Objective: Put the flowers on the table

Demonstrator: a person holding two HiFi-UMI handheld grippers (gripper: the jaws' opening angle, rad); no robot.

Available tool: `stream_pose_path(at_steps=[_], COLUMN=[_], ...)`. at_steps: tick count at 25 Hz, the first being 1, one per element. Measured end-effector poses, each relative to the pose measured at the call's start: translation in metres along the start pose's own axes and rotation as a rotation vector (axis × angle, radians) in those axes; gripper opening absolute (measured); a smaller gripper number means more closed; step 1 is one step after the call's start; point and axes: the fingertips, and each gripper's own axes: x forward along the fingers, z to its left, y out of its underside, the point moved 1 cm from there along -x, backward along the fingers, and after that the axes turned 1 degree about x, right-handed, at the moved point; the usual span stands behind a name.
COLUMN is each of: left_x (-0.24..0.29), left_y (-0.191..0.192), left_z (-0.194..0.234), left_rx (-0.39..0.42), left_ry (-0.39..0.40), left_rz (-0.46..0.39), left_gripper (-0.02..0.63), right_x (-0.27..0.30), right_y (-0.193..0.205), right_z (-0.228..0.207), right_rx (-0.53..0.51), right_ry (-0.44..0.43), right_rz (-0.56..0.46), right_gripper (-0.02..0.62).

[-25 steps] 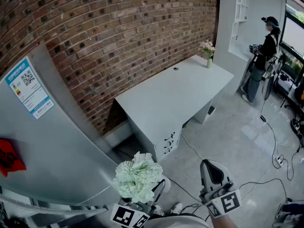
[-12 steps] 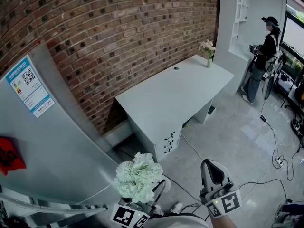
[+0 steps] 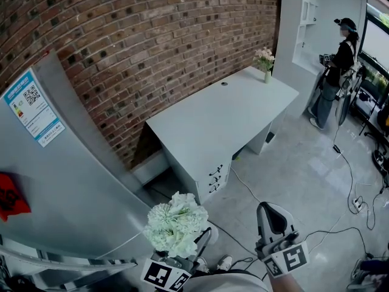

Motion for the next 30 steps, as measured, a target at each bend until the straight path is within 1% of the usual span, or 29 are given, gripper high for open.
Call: stream_pose_path(at_steps=[5, 15, 23, 30], left_x=[0.006, 0.015, 0.015, 0.026], left_y=[0.001, 0.011, 0.007, 0.006], left_z=[-0.005, -0.016, -0.019, -0.013], left_rx=[0.008, 0.026, 0.047, 0.059], left_ry=[-0.007, -0.052, -0.088, -0.083], left_rz=[-0.003, -0.012, -0.022, -0.015], left_gripper=[0.356, 0.356, 0.356, 0.356], right_x=[-0.004, -0.019, -0.022, -0.020], right_y=[0.001, 0.010, 0.007, 0.009], right_z=[-0.009, -0.033, -0.040, -0.050], right_rx=[0.006, 0.021, 0.027, 0.031], right_ry=[-0.003, -0.015, -0.039, -0.020], right_rz=[0.001, -0.006, -0.012, -0.013], right_gripper=[0.017, 0.018, 0.017, 0.017])
